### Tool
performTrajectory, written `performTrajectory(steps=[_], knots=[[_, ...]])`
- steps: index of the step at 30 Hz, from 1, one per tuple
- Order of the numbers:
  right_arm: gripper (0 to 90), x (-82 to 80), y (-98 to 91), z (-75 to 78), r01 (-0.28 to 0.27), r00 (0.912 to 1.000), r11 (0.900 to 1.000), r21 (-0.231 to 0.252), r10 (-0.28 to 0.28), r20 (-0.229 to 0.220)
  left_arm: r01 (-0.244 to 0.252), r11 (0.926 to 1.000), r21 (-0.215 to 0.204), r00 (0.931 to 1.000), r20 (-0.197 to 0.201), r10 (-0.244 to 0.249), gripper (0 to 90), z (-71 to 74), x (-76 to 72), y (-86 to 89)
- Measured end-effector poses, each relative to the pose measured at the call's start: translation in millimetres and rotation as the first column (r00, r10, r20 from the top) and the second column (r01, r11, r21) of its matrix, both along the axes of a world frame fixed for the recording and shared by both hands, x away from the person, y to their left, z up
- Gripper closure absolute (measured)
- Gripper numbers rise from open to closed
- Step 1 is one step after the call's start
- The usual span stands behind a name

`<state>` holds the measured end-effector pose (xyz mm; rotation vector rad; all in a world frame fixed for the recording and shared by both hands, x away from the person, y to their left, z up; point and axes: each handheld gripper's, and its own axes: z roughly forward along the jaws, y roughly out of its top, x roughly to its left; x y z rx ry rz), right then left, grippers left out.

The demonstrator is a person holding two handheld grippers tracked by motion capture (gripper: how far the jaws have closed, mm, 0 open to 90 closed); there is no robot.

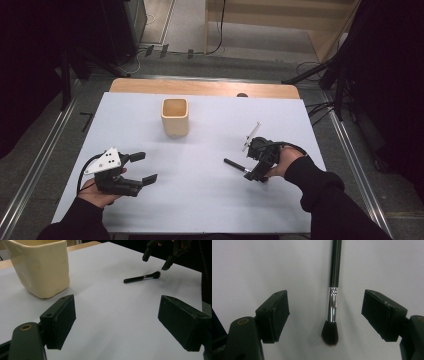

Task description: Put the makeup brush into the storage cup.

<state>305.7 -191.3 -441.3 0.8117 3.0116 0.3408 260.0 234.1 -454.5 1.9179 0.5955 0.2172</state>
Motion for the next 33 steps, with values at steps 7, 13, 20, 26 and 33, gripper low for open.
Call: performTrajectory(steps=[7, 13, 20, 26, 33], knots=[[24.7, 0.0, 0.1, -6.5, -0.001, 1.0, 1.0, -0.007, 0.001, 0.006, -0.002, 1.0, -0.002, 1.0, -0.001, 0.002, 15.3, -0.1, 0.1, -0.1], [24.9, -0.3, -0.9, -19.1, 0.007, 1.0, 0.9998, -0.018, -0.007, -0.003, 0.007, 1.0, 0.005, 1.0, -0.003, -0.007, 15.3, -0.6, 0.3, -2.3], [25.1, -1.3, 0.7, -30.4, 0.005, 0.9999, 0.9997, -0.025, -0.006, -0.009, 0.004, 1.0, 0.002, 1.0, -0.005, -0.004, 15.3, -0.5, 0.1, -2.0], [25.2, -0.7, 0.9, -35.8, 0.007, 0.9998, 0.9997, -0.024, -0.008, -0.016, 0.005, 1.0, 0.0, 1.0, -0.006, -0.005, 15.3, -0.7, 0.3, -1.8], [26.6, 0.4, 1.1, -45.2, 0.012, 0.9997, 0.9983, -0.058, -0.013, -0.02, 0.006, 1.0, -0.001, 1.0, -0.006, -0.006, 15.3, -0.9, 0.3, -2.2]])
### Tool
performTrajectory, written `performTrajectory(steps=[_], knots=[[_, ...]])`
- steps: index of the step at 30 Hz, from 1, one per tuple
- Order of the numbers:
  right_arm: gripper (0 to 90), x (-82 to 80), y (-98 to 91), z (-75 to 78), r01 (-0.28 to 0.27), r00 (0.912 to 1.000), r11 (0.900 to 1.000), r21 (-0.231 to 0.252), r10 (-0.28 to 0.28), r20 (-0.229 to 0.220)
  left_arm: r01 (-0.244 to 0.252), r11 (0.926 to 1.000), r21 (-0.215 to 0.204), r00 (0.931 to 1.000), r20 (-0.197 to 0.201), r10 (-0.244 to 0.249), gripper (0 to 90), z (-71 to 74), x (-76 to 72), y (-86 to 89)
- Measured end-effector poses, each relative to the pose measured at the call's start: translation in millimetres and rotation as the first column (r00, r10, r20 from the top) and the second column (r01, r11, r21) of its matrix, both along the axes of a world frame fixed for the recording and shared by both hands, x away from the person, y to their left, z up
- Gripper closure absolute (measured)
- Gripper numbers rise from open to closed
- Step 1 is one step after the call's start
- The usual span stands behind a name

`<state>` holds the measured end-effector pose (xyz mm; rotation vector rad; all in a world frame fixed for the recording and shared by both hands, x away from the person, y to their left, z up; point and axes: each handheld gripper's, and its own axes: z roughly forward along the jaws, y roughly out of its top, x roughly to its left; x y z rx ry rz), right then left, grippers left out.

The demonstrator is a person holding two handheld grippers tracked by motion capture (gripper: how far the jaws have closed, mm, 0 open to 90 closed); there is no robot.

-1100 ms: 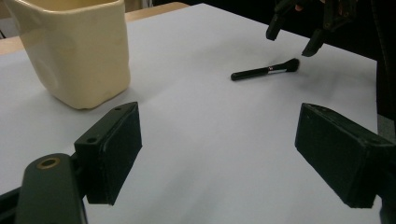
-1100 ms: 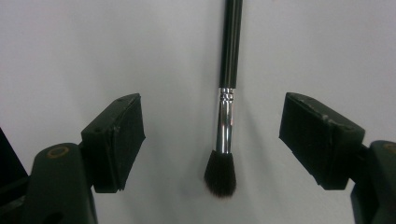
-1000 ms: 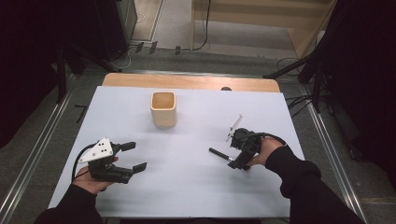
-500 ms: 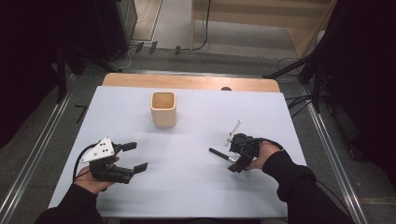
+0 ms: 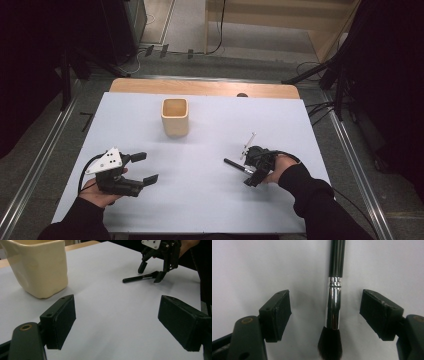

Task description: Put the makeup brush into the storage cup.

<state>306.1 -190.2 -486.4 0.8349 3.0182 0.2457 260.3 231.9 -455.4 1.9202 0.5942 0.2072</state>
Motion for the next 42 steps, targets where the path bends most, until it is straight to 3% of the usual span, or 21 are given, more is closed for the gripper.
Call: performTrajectory(steps=[10, 14, 25, 29, 42], knots=[[40.8, 0.4, 1.6, -0.3, -0.008, 0.9994, 0.999, -0.043, 0.009, 0.034, -0.001, 1.0, 0.0, 1.0, 0.0, 0.001, 15.3, 0.4, 0.0, 0.6], [50.7, -0.7, 4.3, 1.5, -0.026, 0.9992, 0.998, -0.058, 0.027, 0.03, 0.0, 1.0, -0.003, 1.0, 0.0, 0.0, 15.3, 0.3, -0.1, 0.2], [67.6, -0.6, 5.9, 3.3, -0.039, 0.9991, 0.9966, -0.073, 0.04, 0.016, -0.003, 1.0, -0.002, 1.0, -0.002, 0.003, 15.3, 0.4, 0.1, 0.4], [77.5, 1.0, 5.1, 3.7, -0.019, 0.9998, 0.997, -0.076, 0.02, 0.009, -0.006, 1.0, 0.002, 1.0, -0.004, 0.006, 15.3, 0.1, 0.1, 0.2], [78.8, 6.3, 1.2, 4.8, 0.025, 0.9995, 0.9983, -0.053, -0.026, -0.017, -0.003, 1.0, -0.001, 0.9999, -0.012, 0.003, 15.3, -0.2, 0.5, 0.1]])
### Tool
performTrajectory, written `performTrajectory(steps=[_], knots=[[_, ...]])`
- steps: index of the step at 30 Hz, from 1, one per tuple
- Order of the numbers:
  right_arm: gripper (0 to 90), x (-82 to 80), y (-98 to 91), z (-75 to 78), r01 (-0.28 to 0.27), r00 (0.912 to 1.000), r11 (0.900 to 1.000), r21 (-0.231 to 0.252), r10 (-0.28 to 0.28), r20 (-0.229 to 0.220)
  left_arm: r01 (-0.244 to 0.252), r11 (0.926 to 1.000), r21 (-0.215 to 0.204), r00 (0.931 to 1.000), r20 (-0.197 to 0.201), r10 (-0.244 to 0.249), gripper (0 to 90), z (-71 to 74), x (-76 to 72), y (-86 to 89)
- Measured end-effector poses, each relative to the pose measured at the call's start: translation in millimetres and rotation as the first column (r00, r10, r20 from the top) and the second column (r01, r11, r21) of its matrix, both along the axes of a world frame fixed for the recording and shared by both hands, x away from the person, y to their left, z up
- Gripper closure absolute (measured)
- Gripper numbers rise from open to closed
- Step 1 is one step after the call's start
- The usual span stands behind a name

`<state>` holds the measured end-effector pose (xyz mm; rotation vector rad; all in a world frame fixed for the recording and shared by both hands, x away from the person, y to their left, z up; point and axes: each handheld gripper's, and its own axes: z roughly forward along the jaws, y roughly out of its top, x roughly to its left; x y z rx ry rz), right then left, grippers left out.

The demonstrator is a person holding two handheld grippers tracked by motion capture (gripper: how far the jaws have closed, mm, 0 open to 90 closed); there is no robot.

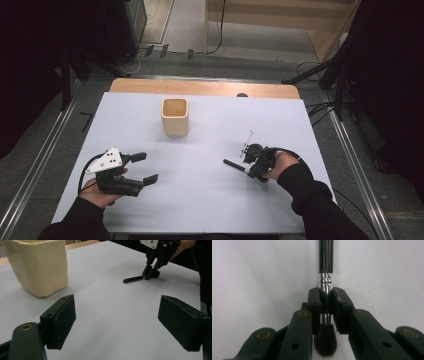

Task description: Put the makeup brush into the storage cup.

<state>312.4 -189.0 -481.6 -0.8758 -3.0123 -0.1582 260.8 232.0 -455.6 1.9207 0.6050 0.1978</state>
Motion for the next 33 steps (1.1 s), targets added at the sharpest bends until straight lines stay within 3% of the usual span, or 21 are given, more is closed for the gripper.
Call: performTrajectory(steps=[9, 12, 20, 22, 23, 24, 25, 28, 30, 31, 32, 33], knots=[[78.8, 0.2, -9.2, 9.8, 0.04, 0.9991, 0.9959, 0.081, -0.041, 0.01, 0.01, 0.9999, -0.002, 0.9999, -0.008, -0.01, 15.4, 0.0, -0.2, -1.5], [78.8, -2.1, -13.5, 15.1, 0.064, 0.9976, 0.9864, 0.152, -0.067, 0.016, 0.019, 0.9998, -0.007, 0.9993, -0.032, -0.019, 15.6, -0.3, 0.2, -1.5], [78.8, -11.1, -20.0, 22.7, 0.048, 0.9972, 0.9562, 0.289, -0.063, 0.041, 0.03, 0.9995, -0.008, 0.9972, -0.068, -0.03, 15.6, 0.8, 1.1, -1.6], [78.8, -13.4, -21.9, 24.6, 0.054, 0.9966, 0.9418, 0.332, -0.072, 0.041, 0.033, 0.9994, -0.004, 0.9972, -0.067, -0.033, 15.6, 1.2, 1.4, -1.8], [78.8, -13.4, -21.9, 24.6, 0.054, 0.9966, 0.9418, 0.332, -0.072, 0.041, 0.033, 0.9994, -0.004, 0.9972, -0.067, -0.033, 15.6, 1.2, 1.4, -1.8], [78.8, -15.5, -24.5, 26.6, 0.053, 0.9965, 0.9274, 0.37, -0.073, 0.04, 0.038, 0.9993, 0.002, 0.9966, -0.073, -0.038, 15.6, 1.7, 1.9, -1.9], [78.8, -15.5, -24.5, 26.6, 0.053, 0.9965, 0.9274, 0.37, -0.073, 0.04, 0.038, 0.9993, 0.002, 0.9966, -0.073, -0.038, 15.6, 1.7, 1.9, -1.9], [78.8, -18.9, -26.7, 27.6, 0.048, 0.9952, 0.9107, 0.41, -0.079, 0.058, 0.069, 0.9975, 0.015, 0.9946, -0.079, -0.067, 15.7, 2.5, 3.2, -3.8], [78.8, -19.3, -27.3, 27.6, 0.044, 0.9953, 0.9079, 0.417, -0.076, 0.061, 0.072, 0.9972, 0.019, 0.9941, -0.083, -0.07, 15.6, 3.2, 3.5, -4.5], [78.8, -20.5, -27.4, 28.0, 0.048, 0.9945, 0.9013, 0.43, -0.084, 0.064, 0.076, 0.9969, 0.017, 0.9936, -0.085, -0.075, 15.6, 3.8, 3.9, -5.2], [78.8, -22.5, -29.0, 28.6, 0.061, 0.9934, 0.8843, 0.463, -0.099, 0.058, 0.085, 0.9963, 0.004, 0.9914, -0.099, -0.085, 15.6, 4.9, 4.3, -6.2], [78.8, -22.5, -29.0, 28.6, 0.061, 0.9934, 0.8843, 0.463, -0.099, 0.058, 0.085, 0.9963, 0.004, 0.9914, -0.099, -0.085, 15.6, 4.9, 4.3, -6.2]])
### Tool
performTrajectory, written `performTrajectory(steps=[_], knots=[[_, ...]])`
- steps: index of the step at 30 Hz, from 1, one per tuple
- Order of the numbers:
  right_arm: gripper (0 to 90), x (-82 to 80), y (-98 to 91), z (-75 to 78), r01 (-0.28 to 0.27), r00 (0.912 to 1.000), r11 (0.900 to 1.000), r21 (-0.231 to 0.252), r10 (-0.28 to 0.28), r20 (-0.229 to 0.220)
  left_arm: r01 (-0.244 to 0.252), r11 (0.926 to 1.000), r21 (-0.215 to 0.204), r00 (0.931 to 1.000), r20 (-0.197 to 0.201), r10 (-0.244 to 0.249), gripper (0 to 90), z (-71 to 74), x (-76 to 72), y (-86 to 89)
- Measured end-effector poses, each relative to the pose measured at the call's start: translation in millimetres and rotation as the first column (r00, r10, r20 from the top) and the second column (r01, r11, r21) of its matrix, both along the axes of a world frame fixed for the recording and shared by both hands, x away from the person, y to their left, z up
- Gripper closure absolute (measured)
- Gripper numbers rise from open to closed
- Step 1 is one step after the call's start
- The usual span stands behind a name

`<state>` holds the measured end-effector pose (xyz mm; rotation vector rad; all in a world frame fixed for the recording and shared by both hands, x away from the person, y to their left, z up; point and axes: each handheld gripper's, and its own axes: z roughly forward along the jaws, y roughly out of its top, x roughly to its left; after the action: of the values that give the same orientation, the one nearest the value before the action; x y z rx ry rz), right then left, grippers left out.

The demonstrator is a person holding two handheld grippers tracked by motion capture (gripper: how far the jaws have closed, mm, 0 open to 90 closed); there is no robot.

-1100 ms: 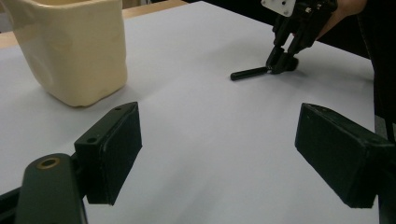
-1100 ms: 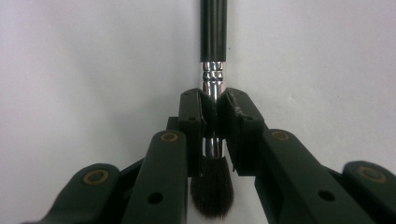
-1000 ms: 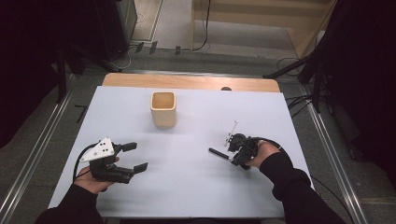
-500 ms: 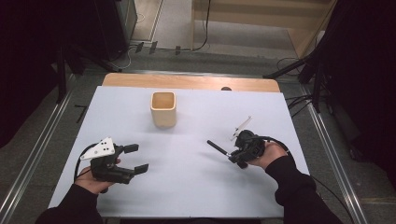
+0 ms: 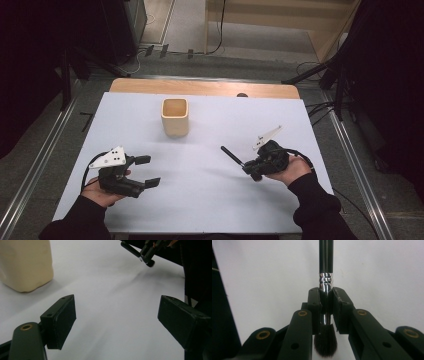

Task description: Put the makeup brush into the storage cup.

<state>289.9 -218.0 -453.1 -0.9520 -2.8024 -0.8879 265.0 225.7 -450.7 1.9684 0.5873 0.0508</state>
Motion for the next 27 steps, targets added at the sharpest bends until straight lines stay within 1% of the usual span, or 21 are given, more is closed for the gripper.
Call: performTrajectory(steps=[1, 2, 3, 4, 6, 8, 9, 10, 11, 12, 13, 14, 15, 16, 18, 19, 21, 23, 27], knots=[[78.8, -0.9, -2.2, -0.7, 0.032, 0.999, 0.9981, 0.052, -0.03, -0.032, 0.003, 1.0, -0.002, 0.9998, -0.019, -0.003, 15.7, 0.8, 0.5, -1.6], [78.8, -0.9, -2.2, -0.7, 0.032, 0.999, 0.9981, 0.052, -0.03, -0.032, 0.003, 1.0, -0.002, 0.9998, -0.019, -0.003, 15.7, 0.8, 0.5, -1.6], [78.8, -2.1, -3.1, -2.3, 0.046, 0.9982, 0.9963, 0.073, -0.043, -0.041, 0.005, 1.0, 0.002, 0.9993, -0.038, -0.005, 15.8, 1.3, 1.0, -2.9], [78.8, -2.1, -3.1, -2.3, 0.046, 0.9982, 0.9963, 0.073, -0.043, -0.041, 0.005, 1.0, 0.002, 0.9993, -0.038, -0.005, 15.8, 1.3, 1.0, -2.9], [78.8, -4.0, -3.2, -4.4, 0.051, 0.9977, 0.9941, 0.096, -0.046, -0.05, 0.01, 0.9999, -0.003, 0.9986, -0.052, -0.01, 15.7, 2.0, 2.3, -5.1], [78.8, -6.1, -1.5, -3.3, 0.049, 0.9981, 0.9932, 0.105, -0.044, -0.042, 0.011, 0.9999, -0.003, 0.9984, -0.056, -0.012, 15.7, 2.5, 2.8, -5.8], [78.8, -7.5, 0.0, -2.6, 0.048, 0.9982, 0.9921, 0.115, -0.044, -0.041, 0.015, 0.9999, -0.008, 0.9975, -0.068, -0.015, 15.7, 3.2, 4.0, -7.6], [78.8, -7.5, 0.0, -2.6, 0.048, 0.9982, 0.9921, 0.115, -0.044, -0.041, 0.015, 0.9999, -0.008, 0.9975, -0.068, -0.015, 15.7, 3.2, 4.0, -7.6], [78.8, -9.9, 3.4, -1.4, 0.046, 0.9986, 0.9909, 0.127, -0.042, -0.033, 0.013, 0.9998, -0.016, 0.9957, -0.091, -0.015, 15.7, 3.6, 5.3, -9.2], [78.8, -11.1, 4.7, -0.8, 0.033, 0.9993, 0.9909, 0.13, -0.031, -0.022, 0.013, 0.9998, -0.016, 0.9957, -0.091, -0.015, 15.8, 3.6, 5.3, -9.2], [78.8, -12.6, 5.6, -0.4, 0.023, 0.9997, 0.9903, 0.137, -0.022, -0.01, 0.016, 0.9997, -0.018, 0.9934, -0.113, -0.018, 15.9, 3.9, 7.1, -10.0], [78.8, -12.6, 5.6, -0.4, 0.023, 0.9997, 0.9903, 0.137, -0.022, -0.01, 0.016, 0.9997, -0.018, 0.9934, -0.113, -0.018, 16.3, 3.9, 7.1, -10.0], [78.8, -12.5, 6.1, -1.3, 0.03, 0.9992, 0.9885, 0.149, -0.025, -0.031, 0.016, 0.9996, -0.022, 0.9914, -0.129, -0.019, 16.4, 4.1, 8.4, -11.1], [78.8, -12.5, 6.1, -1.3, 0.03, 0.9992, 0.9885, 0.149, -0.025, -0.031, 0.016, 0.9996, -0.022, 0.9914, -0.129, -0.019, 16.5, 4.1, 8.4, -11.1], [78.8, -13.8, 8.8, -2.0, 0.032, 0.9988, 0.9893, 0.142, -0.027, -0.041, 0.016, 0.9996, -0.023, 0.9897, -0.142, -0.019, 16.7, 4.5, 10.0, -12.8], [78.8, -13.7, 9.6, -1.8, 0.026, 0.9992, 0.9891, 0.145, -0.021, -0.034, 0.019, 0.9995, -0.026, 0.989, -0.146, -0.023, 16.6, 5.3, 11.0, -14.4], [78.8, -14.0, 10.6, -0.9, 0.026, 0.9992, 0.9887, 0.147, -0.021, -0.034, 0.022, 0.9994, -0.027, 0.9886, -0.148, -0.026, 16.6, 5.7, 11.5, -15.1], [78.8, -14.2, 12.2, 1.2, 0.023, 0.9992, 0.987, 0.159, -0.017, -0.037, 0.024, 0.9993, -0.029, 0.9879, -0.152, -0.028, 16.6, 6.5, 12.0, -16.6], [78.8, -13.8, 12.4, 3.2, 0.029, 0.9988, 0.9853, 0.168, -0.022, -0.044, 0.027, 0.9994, -0.021, 0.9874, -0.155, -0.03, 17.0, 9.0, 12.9, -19.9]])
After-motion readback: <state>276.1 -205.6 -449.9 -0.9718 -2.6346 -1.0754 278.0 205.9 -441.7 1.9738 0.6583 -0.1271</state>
